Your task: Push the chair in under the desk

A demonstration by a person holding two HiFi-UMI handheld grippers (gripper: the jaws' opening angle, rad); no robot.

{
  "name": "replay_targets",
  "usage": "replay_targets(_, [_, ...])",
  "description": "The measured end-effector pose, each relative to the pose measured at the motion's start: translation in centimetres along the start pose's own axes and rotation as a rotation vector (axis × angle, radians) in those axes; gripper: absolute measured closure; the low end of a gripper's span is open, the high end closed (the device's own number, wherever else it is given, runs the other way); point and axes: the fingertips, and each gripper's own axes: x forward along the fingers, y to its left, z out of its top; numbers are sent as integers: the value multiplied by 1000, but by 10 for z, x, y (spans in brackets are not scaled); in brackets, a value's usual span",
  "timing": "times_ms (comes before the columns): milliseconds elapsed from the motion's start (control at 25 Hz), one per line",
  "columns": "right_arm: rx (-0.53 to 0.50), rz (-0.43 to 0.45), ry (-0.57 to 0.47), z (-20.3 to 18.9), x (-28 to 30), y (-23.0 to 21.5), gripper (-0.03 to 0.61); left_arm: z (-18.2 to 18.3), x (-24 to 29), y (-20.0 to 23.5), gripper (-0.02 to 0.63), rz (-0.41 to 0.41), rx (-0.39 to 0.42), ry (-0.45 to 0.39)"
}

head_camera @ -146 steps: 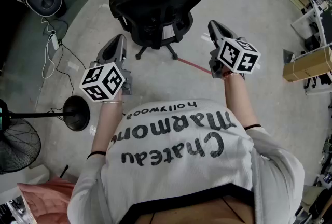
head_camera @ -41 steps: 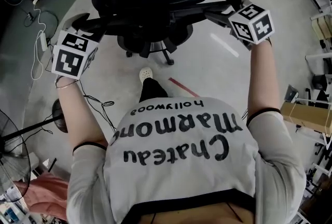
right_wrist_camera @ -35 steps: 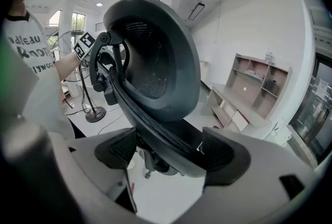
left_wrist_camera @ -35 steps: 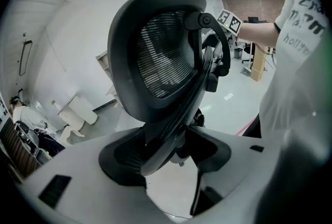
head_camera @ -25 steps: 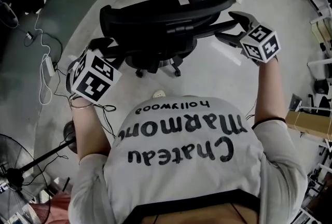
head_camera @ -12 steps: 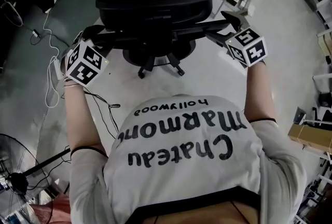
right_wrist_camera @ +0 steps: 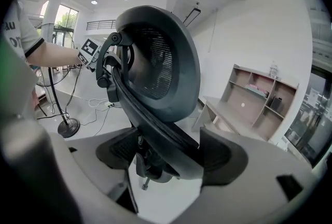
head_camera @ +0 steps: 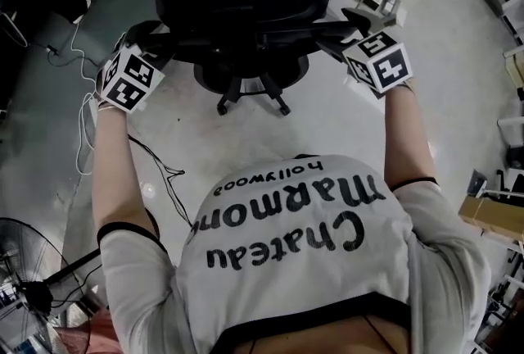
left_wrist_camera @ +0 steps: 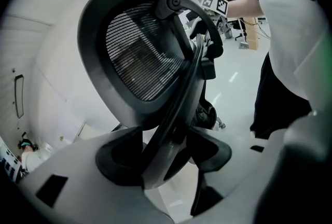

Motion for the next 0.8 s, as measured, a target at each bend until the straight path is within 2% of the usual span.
replay_targets(200, [-3, -7, -28, 3, 6, -1, 206, -4, 10, 7, 351, -57, -12, 39])
replay_targets(480, [-3, -15, -37, -1, 16, -2, 206, -10, 23, 10, 347, -75, -3, 26])
replay_targets(800, [-6, -7, -42, -5, 14, -2, 211, -9, 28, 8, 342, -97, -23, 61])
